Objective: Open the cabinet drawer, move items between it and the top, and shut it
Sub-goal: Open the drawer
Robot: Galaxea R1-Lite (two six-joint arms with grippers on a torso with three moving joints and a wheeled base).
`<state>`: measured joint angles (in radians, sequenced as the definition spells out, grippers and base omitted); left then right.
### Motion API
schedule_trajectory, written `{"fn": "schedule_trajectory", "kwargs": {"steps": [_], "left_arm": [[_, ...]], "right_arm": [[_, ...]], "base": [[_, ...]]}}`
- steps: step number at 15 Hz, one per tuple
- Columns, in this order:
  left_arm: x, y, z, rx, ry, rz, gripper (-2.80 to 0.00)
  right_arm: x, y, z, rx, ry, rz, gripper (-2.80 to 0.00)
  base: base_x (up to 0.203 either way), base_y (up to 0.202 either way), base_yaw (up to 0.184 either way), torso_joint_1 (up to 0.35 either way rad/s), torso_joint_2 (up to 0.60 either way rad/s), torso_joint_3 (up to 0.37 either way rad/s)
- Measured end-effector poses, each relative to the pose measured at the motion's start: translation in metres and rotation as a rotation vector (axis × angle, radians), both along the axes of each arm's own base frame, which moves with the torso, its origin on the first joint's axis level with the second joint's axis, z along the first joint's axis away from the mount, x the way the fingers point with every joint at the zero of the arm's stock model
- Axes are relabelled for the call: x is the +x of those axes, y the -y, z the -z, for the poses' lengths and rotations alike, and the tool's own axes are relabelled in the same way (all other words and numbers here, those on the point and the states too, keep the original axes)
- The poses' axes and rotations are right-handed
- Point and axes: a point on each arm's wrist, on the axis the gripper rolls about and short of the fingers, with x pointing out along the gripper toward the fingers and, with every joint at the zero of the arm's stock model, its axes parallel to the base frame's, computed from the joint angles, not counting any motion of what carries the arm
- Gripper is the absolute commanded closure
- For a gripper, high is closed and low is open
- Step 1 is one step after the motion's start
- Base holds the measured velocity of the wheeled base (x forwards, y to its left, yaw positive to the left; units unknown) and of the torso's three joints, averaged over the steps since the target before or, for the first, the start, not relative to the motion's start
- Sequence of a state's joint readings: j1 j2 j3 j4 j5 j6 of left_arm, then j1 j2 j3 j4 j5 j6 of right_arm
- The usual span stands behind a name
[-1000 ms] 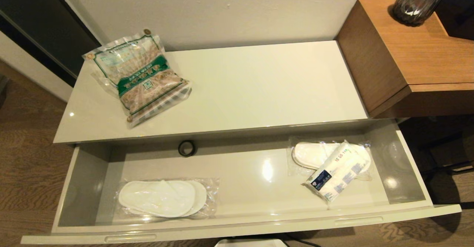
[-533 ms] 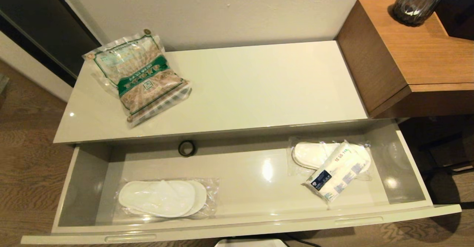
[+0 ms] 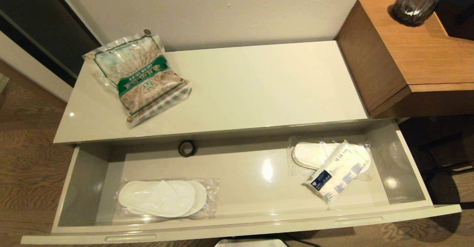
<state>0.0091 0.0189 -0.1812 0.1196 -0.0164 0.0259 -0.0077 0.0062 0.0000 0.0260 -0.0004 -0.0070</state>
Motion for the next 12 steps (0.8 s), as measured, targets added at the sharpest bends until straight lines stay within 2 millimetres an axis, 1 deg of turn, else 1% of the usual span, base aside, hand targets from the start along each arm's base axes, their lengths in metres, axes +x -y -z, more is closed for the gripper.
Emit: {"fn": "schedule_trajectory", "kwargs": {"steps": [1, 2, 4, 5, 6, 9, 12], "left_arm": [[-0.006, 0.000, -0.010, 0.000, -0.038, 0.004, -2.80], [-0.012, 0.000, -0.014, -0.001, -0.103, 0.004, -2.80], [-0.017, 0.000, -0.010, 0.000, -0.250, -0.019, -2.80], [-0.017, -0.001, -0.009, 0.006, -0.278, -0.054, -2.80], [-0.017, -0.002, -0.009, 0.010, -0.284, -0.091, 0.00], [-0.013, -0.002, -0.015, 0.006, -0.309, -0.081, 0.00], [0.000, -0.001, -0.033, 0.006, -0.386, -0.071, 0.00]], "right_arm": [[0.000, 0.000, 0.000, 0.000, 0.000, 0.000, 0.00], [0.000, 0.000, 0.000, 0.000, 0.000, 0.000, 0.00], [0.000, 0.000, 0.000, 0.000, 0.000, 0.000, 0.00], [0.000, 0.000, 0.000, 0.000, 0.000, 0.000, 0.00], [0.000, 0.000, 0.000, 0.000, 0.000, 0.000, 0.00], [0.000, 0.000, 0.000, 0.000, 0.001, 0.000, 0.00], [0.000, 0.000, 0.000, 0.000, 0.000, 0.000, 0.00]], "base": [[0.000, 0.000, 0.000, 0.000, 0.00, 0.000], [0.000, 0.000, 0.000, 0.000, 0.00, 0.000], [0.000, 0.000, 0.000, 0.000, 0.00, 0.000], [0.000, 0.000, 0.000, 0.000, 0.00, 0.000], [0.000, 0.000, 0.000, 0.000, 0.00, 0.000], [0.000, 0.000, 0.000, 0.000, 0.00, 0.000], [0.000, 0.000, 0.000, 0.000, 0.00, 0.000]]}}
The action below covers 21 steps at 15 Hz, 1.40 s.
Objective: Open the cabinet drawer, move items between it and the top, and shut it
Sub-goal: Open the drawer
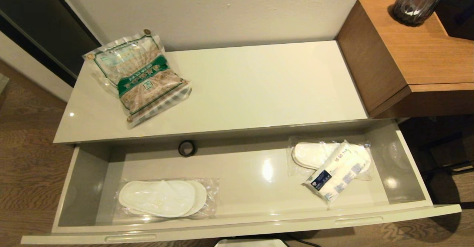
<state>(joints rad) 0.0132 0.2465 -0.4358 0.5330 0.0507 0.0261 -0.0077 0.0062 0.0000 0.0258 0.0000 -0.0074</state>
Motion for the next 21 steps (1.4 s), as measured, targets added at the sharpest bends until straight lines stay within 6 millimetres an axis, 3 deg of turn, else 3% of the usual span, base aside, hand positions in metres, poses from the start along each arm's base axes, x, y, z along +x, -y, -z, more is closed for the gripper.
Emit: {"fn": "schedule_trajectory", "kwargs": {"steps": [3, 6, 12, 18, 21], "left_arm": [[0.024, 0.000, -0.019, 0.000, -0.127, 0.009, 0.00], [0.053, 0.000, -0.020, -0.016, -0.295, 0.039, 0.00], [0.095, 0.002, 0.024, -0.102, -0.563, 0.123, 0.00], [0.149, 0.002, 0.061, -0.233, -0.778, 0.052, 0.00], [0.178, 0.002, 0.082, -0.275, -0.794, 0.012, 0.00]], "right_arm": [[0.000, 0.000, 0.000, 0.000, 0.000, 0.000, 0.00], [0.000, 0.000, 0.000, 0.000, 0.000, 0.000, 0.00], [0.000, 0.000, 0.000, 0.000, 0.000, 0.000, 0.00], [0.000, 0.000, 0.000, 0.000, 0.000, 0.000, 0.00], [0.000, 0.000, 0.000, 0.000, 0.000, 0.000, 0.00]], "base": [[0.000, 0.000, 0.000, 0.000, 0.00, 0.000], [0.000, 0.000, 0.000, 0.000, 0.00, 0.000], [0.000, 0.000, 0.000, 0.000, 0.00, 0.000], [0.000, 0.000, 0.000, 0.000, 0.00, 0.000], [0.000, 0.000, 0.000, 0.000, 0.00, 0.000]]}}
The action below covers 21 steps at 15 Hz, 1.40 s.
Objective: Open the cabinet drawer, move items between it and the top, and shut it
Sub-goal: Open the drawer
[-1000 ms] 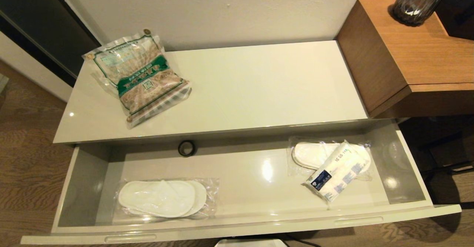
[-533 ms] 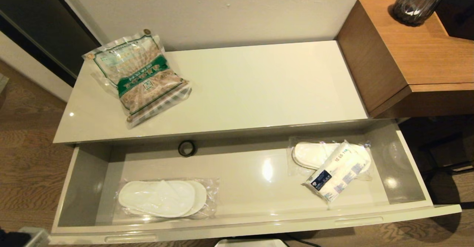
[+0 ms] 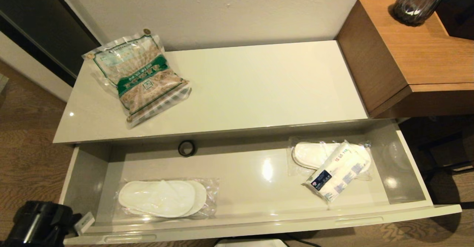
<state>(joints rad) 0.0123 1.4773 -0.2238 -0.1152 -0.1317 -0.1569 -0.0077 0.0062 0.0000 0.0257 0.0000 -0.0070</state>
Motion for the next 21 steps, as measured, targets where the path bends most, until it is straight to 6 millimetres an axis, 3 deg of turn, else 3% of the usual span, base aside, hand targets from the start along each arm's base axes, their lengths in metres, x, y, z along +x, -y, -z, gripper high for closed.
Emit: {"fn": "schedule_trajectory", "kwargs": {"steps": [4, 8, 11, 13, 16, 18, 21], "left_arm": [[0.027, -0.001, 0.025, -0.006, 0.071, -0.069, 0.00], [0.057, -0.003, 0.021, 0.016, 0.307, -0.210, 0.00], [0.093, -0.007, -0.005, 0.081, 0.533, -0.327, 0.00], [0.105, -0.007, -0.020, 0.101, 0.568, -0.357, 0.00], [0.121, -0.006, -0.059, 0.055, 0.593, -0.402, 0.00], [0.113, -0.002, -0.084, 0.023, 0.567, -0.411, 0.00], [0.083, 0.004, -0.117, 0.005, 0.569, -0.386, 0.00]], "right_arm": [[0.000, 0.000, 0.000, 0.000, 0.000, 0.000, 0.00], [0.000, 0.000, 0.000, 0.000, 0.000, 0.000, 0.00], [0.000, 0.000, 0.000, 0.000, 0.000, 0.000, 0.00], [0.000, 0.000, 0.000, 0.000, 0.000, 0.000, 0.00], [0.000, 0.000, 0.000, -0.001, 0.000, 0.000, 0.00], [0.000, 0.000, 0.000, -0.001, 0.000, 0.000, 0.00], [0.000, 0.000, 0.000, 0.000, 0.000, 0.000, 0.00]], "base": [[0.000, 0.000, 0.000, 0.000, 0.00, 0.000], [0.000, 0.000, 0.000, 0.000, 0.00, 0.000], [0.000, 0.000, 0.000, 0.000, 0.00, 0.000], [0.000, 0.000, 0.000, 0.000, 0.00, 0.000], [0.000, 0.000, 0.000, 0.000, 0.00, 0.000], [0.000, 0.000, 0.000, 0.000, 0.00, 0.000], [0.000, 0.000, 0.000, 0.000, 0.00, 0.000]]}}
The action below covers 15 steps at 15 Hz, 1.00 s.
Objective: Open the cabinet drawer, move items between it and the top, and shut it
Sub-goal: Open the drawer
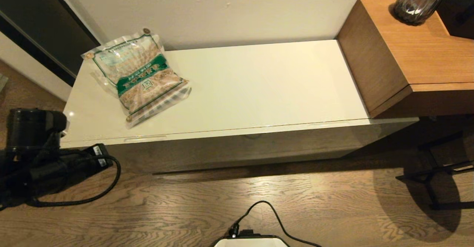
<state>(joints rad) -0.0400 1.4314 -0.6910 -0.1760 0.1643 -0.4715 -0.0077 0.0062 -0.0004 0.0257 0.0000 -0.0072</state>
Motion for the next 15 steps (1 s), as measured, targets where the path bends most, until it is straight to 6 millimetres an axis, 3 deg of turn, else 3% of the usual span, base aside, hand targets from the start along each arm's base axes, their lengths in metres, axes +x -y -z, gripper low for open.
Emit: {"fn": "schedule_trajectory", "kwargs": {"steps": [2, 6, 10, 12, 15], "left_arm": [[-0.026, 0.002, -0.019, 0.001, 0.015, 0.018, 0.00], [-0.098, 0.001, -0.046, 0.037, 0.012, 0.057, 0.00], [-0.196, -0.007, -0.060, 0.129, 0.098, 0.083, 0.00], [-0.248, -0.011, -0.053, 0.161, 0.120, 0.080, 0.00], [-0.309, -0.012, -0.017, 0.196, 0.094, 0.067, 0.00]], "right_arm": [[0.000, 0.000, 0.000, 0.000, 0.000, 0.000, 0.00], [0.000, 0.000, 0.000, 0.000, 0.000, 0.000, 0.00], [0.000, 0.000, 0.000, 0.000, -0.001, 0.000, 0.00], [0.000, 0.000, 0.000, 0.000, 0.000, 0.000, 0.00], [0.000, 0.000, 0.000, 0.000, -0.001, 0.000, 0.00]], "base": [[0.000, 0.000, 0.000, 0.000, 0.00, 0.000], [0.000, 0.000, 0.000, 0.000, 0.00, 0.000], [0.000, 0.000, 0.000, 0.000, 0.00, 0.000], [0.000, 0.000, 0.000, 0.000, 0.00, 0.000], [0.000, 0.000, 0.000, 0.000, 0.00, 0.000]]}}
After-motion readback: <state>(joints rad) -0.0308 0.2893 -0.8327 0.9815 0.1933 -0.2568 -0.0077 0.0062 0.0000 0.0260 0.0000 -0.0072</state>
